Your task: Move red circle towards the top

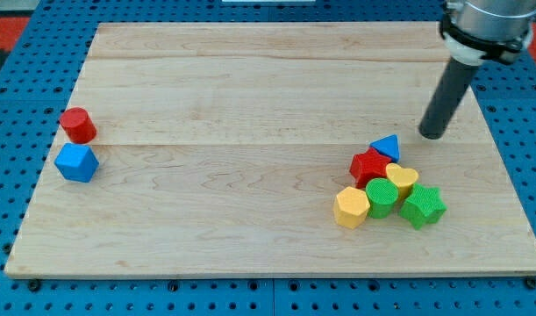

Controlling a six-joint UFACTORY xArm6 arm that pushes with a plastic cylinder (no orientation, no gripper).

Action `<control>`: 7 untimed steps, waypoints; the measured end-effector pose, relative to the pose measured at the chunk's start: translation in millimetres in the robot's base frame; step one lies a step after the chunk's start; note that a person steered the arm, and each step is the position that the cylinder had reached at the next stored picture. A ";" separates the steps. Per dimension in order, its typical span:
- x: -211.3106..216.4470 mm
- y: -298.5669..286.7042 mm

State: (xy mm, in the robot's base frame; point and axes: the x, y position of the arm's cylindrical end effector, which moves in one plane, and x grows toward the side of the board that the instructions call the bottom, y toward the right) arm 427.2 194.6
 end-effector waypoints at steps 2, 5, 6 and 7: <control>27.4 -105.8; 24.9 -171.4; 26.1 -181.5; 26.1 -181.0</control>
State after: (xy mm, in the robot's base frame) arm 453.3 13.6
